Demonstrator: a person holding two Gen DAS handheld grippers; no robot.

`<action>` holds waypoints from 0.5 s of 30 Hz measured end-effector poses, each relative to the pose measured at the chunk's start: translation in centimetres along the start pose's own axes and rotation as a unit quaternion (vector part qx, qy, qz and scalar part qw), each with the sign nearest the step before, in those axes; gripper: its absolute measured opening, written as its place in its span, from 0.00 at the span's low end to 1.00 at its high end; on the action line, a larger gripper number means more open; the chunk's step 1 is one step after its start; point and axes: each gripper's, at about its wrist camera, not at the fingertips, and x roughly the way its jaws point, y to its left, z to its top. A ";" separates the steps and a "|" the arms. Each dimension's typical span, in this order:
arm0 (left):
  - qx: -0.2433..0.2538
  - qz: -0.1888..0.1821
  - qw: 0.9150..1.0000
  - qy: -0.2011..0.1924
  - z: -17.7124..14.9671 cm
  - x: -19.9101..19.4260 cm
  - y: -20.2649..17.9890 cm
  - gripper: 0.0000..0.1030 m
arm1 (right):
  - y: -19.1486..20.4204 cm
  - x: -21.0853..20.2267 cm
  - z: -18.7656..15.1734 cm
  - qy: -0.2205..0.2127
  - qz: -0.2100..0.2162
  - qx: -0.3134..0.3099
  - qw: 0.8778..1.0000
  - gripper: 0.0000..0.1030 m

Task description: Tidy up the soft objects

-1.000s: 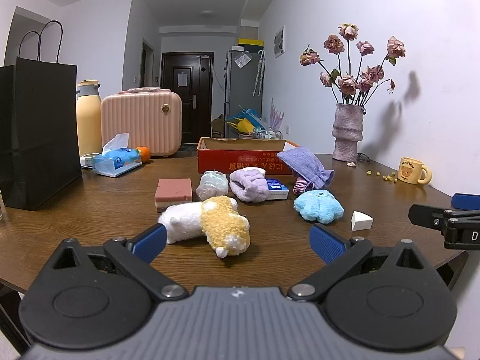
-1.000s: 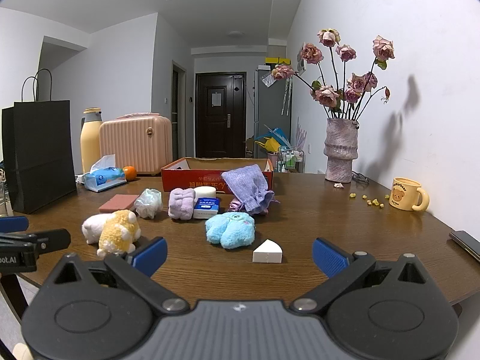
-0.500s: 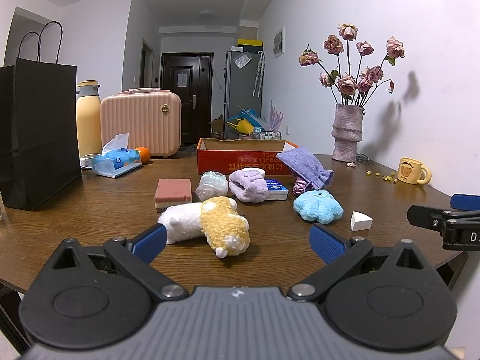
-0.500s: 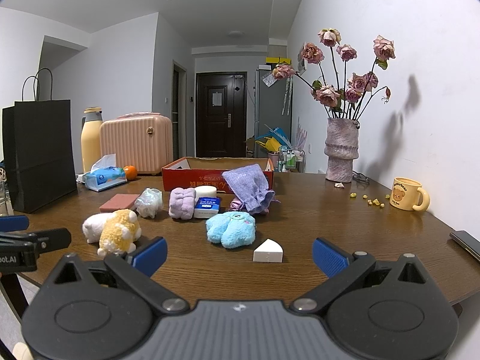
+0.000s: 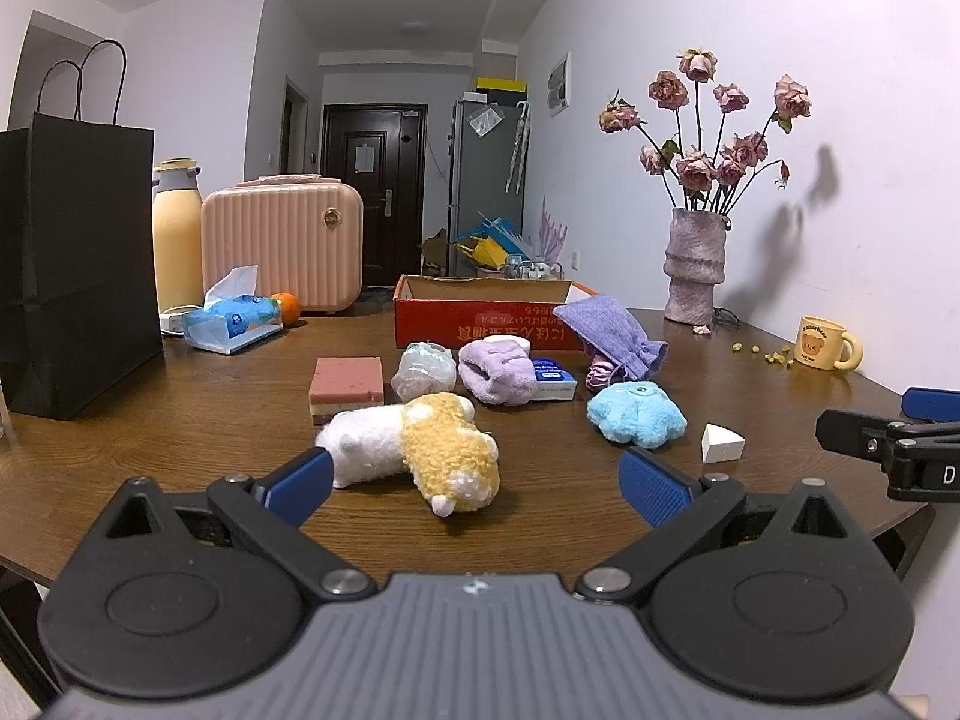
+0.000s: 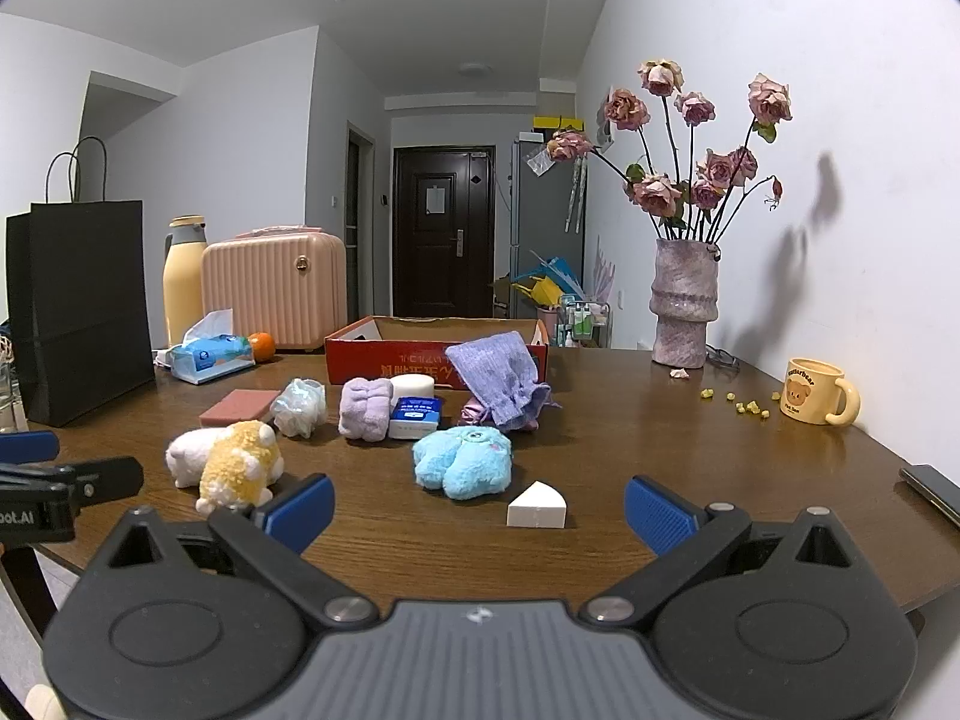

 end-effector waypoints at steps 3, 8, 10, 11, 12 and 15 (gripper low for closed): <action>0.000 0.000 1.000 -0.001 0.0 0.1 -0.1 1.00 | 0.0 0.0 0.0 0.000 0.000 0.000 1.000 1.00; 0.000 0.000 1.000 -0.001 0.0 0.1 -0.1 1.00 | 0.0 0.0 0.0 0.000 0.000 0.000 1.000 1.00; 0.000 -0.001 1.000 0.000 0.0 0.1 -0.1 1.00 | 0.0 0.0 0.0 0.000 0.000 0.000 1.000 1.00; 0.000 0.000 1.000 0.000 0.0 0.1 -0.2 1.00 | 0.0 0.0 0.0 0.000 0.000 0.000 1.000 1.00; 0.000 -0.001 1.000 0.000 0.0 0.0 -0.1 1.00 | 0.0 0.0 0.0 0.000 0.000 0.000 1.000 1.00; 0.000 -0.001 1.000 0.000 0.0 -0.2 -0.2 1.00 | 0.1 0.0 0.0 0.000 0.000 0.000 1.000 1.00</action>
